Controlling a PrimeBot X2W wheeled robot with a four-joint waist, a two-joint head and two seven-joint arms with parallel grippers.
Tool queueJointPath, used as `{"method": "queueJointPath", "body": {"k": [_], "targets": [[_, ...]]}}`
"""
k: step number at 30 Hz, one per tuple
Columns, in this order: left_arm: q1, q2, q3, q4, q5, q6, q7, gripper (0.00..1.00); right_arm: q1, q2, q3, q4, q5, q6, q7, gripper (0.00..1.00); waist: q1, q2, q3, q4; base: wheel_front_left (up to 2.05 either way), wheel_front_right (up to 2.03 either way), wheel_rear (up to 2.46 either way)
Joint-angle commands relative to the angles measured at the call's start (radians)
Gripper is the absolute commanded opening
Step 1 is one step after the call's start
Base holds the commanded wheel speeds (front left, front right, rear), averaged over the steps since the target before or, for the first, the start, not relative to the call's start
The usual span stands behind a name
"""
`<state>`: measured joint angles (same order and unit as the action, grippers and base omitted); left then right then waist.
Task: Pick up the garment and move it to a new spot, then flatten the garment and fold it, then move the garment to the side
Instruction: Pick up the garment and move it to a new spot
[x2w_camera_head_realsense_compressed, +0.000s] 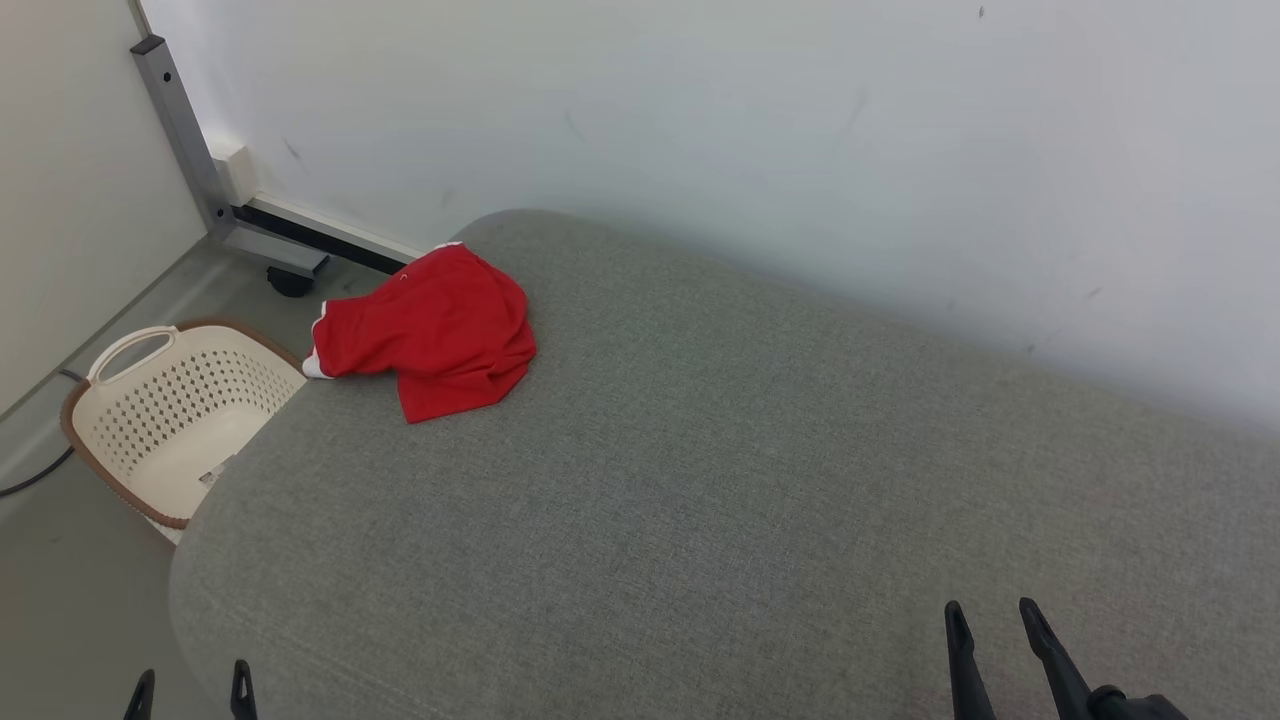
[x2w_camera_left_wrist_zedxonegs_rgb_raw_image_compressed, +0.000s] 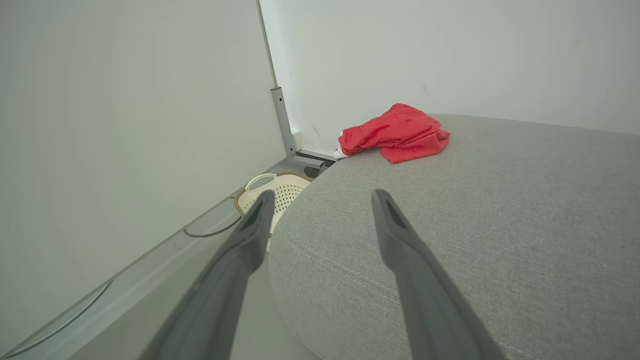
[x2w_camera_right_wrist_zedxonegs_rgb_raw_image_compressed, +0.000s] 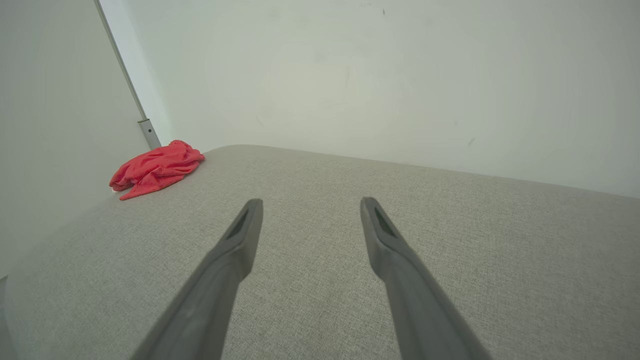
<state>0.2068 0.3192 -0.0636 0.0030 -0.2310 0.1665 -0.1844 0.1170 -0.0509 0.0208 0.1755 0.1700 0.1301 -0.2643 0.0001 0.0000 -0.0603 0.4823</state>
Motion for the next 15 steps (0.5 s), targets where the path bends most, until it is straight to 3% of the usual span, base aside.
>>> {"method": "queueJointPath", "body": {"k": [1,15], "targets": [[0.019,0.000,0.003,-0.004,-0.006,0.003,-0.007,1.00,-0.013,0.001,0.003,0.001,0.001,0.001,-0.001,1.00,-0.0001,0.0000,0.001,0.000,0.00,0.00,0.00],[-0.048,-0.002,0.012,0.003,-0.043,0.003,0.000,1.00,-0.021,0.000,0.011,0.007,0.001,0.001,-0.001,1.00,-0.0001,0.0000,0.006,-0.031,0.00,0.00,0.00]]}}
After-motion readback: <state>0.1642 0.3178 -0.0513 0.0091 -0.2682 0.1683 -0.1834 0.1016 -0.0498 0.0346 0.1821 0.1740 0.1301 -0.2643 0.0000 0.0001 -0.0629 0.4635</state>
